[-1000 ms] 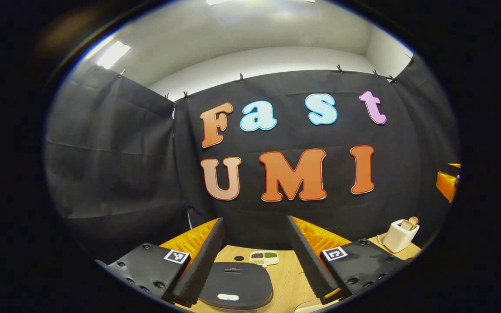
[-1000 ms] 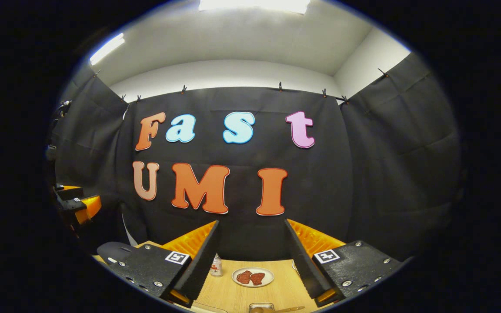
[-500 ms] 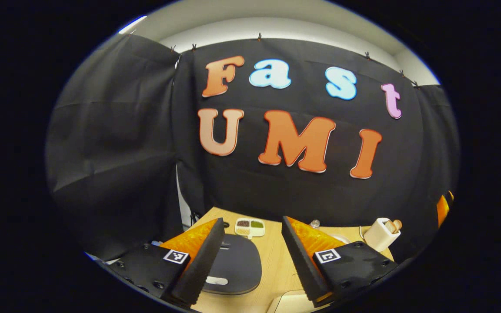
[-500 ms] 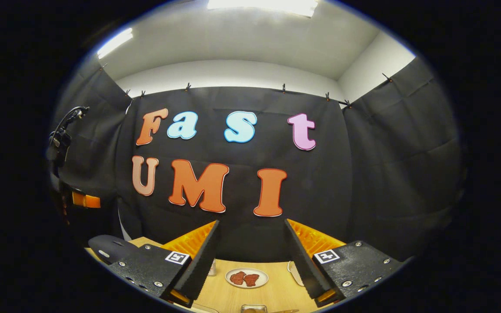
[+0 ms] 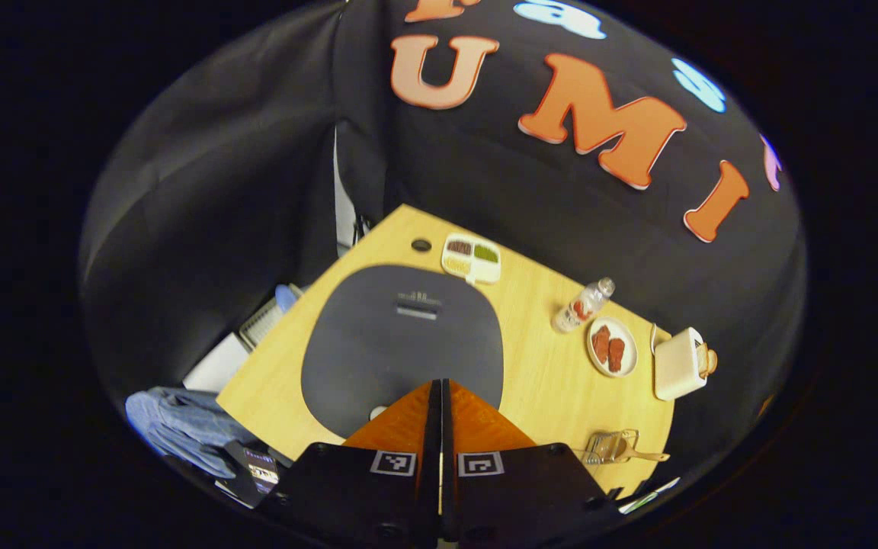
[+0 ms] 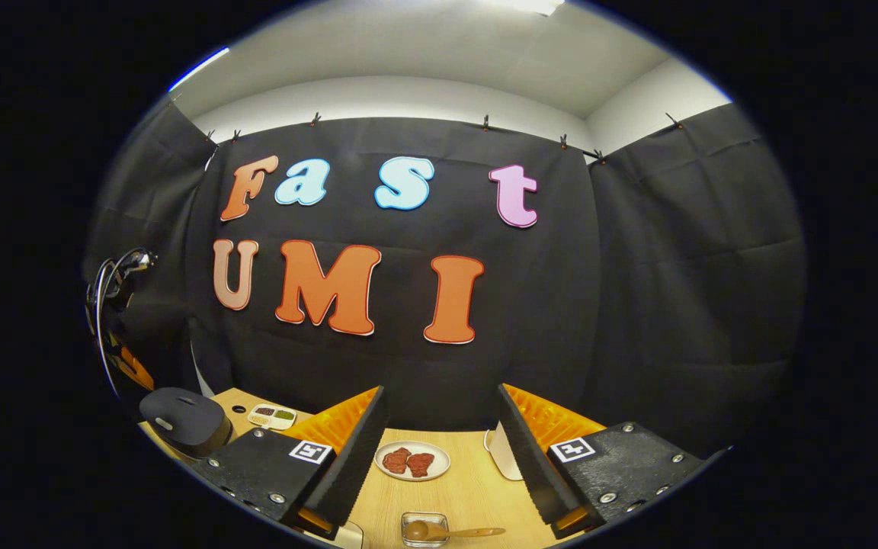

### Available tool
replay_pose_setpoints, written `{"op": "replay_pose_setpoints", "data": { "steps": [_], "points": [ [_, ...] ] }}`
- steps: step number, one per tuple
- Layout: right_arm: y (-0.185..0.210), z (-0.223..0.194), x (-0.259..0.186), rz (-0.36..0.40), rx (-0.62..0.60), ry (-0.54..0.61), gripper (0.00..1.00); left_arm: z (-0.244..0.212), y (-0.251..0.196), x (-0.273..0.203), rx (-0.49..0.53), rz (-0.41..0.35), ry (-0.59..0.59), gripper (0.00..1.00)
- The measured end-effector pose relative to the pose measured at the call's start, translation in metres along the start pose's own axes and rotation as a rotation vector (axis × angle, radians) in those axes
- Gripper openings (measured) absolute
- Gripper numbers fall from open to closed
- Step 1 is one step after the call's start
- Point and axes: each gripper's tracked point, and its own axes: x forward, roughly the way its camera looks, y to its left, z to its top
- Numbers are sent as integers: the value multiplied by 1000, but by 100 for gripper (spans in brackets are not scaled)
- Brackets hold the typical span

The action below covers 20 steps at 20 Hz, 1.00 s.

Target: Close the left gripper, press the button to open the rice cooker; take a wooden spoon from the chopstick holder with the right hand, scoop a spoonful of rice and pour it into the rice cooker, then put the wooden spoon back into the chopstick holder.

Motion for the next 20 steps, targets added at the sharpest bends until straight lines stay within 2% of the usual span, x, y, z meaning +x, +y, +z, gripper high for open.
{"op": "replay_pose_setpoints", "data": {
  "steps": [4,8,9,12,14,15,17,18,20],
  "points": [
    [-4,-18,-1,-3,21,50,89,-24,24,32,-47,42,188,6],
    [-9,-36,-2,-17,11,93,91,-34,32,48,-99,40,281,6],
    [-11,-40,-3,-23,7,102,89,-37,35,52,-106,43,291,6],
    [-11,-53,-4,-24,16,136,91,-33,32,60,-92,22,289,6],
    [-11,-62,-3,-25,10,159,89,-36,35,57,-66,59,298,12],
    [-10,-66,-2,-24,6,173,89,-39,36,58,-58,74,293,6],
    [-11,-74,-2,-28,0,192,89,-42,36,60,-81,100,287,6],
    [-12,-78,-2,-31,4,203,89,-37,39,65,-81,101,266,9],
    [-11,-87,-2,-21,23,226,89,-40,36,60,-62,90,261,7]
  ]
}}
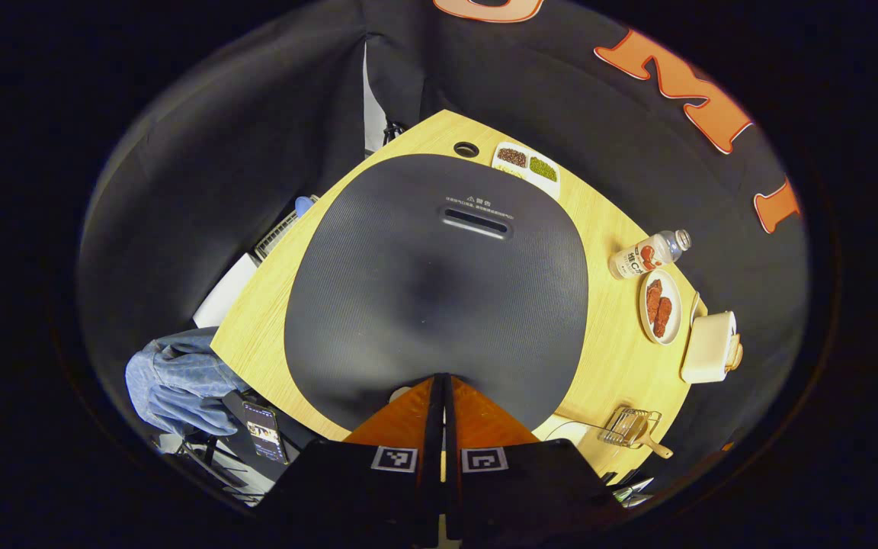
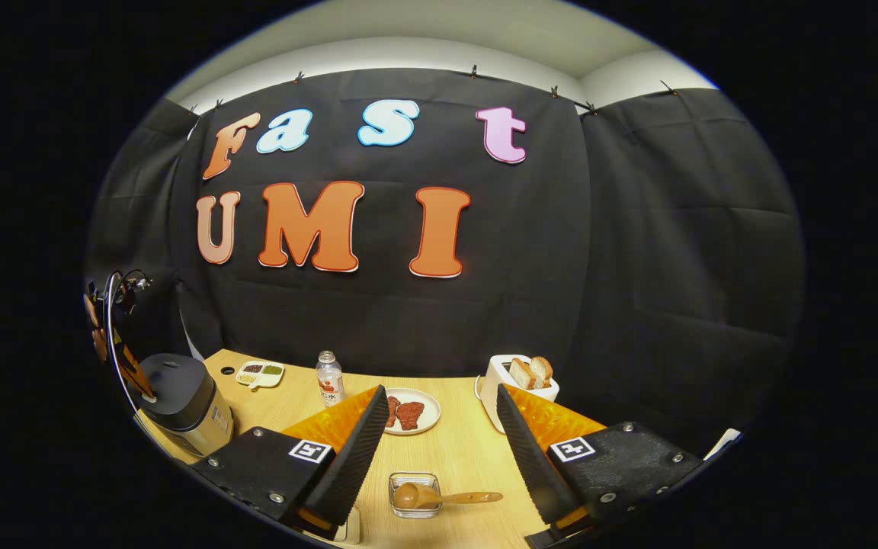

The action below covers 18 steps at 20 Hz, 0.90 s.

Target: Close the left gripper, press the button to open the rice cooker; take a wooden spoon from the chopstick holder with the right hand, scoop a spoonful of rice and pour it into the rice cooker, then put the wooden spoon back into the chopstick holder.

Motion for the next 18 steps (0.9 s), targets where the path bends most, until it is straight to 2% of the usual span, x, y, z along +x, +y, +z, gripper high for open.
{"op": "replay_pose_setpoints", "data": {
  "steps": [4,6,9,14,18],
  "points": [
    [-10,-27,7,-3,-9,67,89,0,-8,-14,30,-66,-108,6],
    [-14,-41,8,-2,5,106,89,11,-12,-35,62,-91,-235,7],
    [-18,-61,11,3,-6,153,84,45,-22,-76,153,-107,-485,7],
    [-23,-81,15,18,12,207,84,81,-40,-153,214,-82,-829,7],
    [-33,-104,19,10,18,254,84,77,-51,-205,255,-38,-1032,7]
  ]
}}
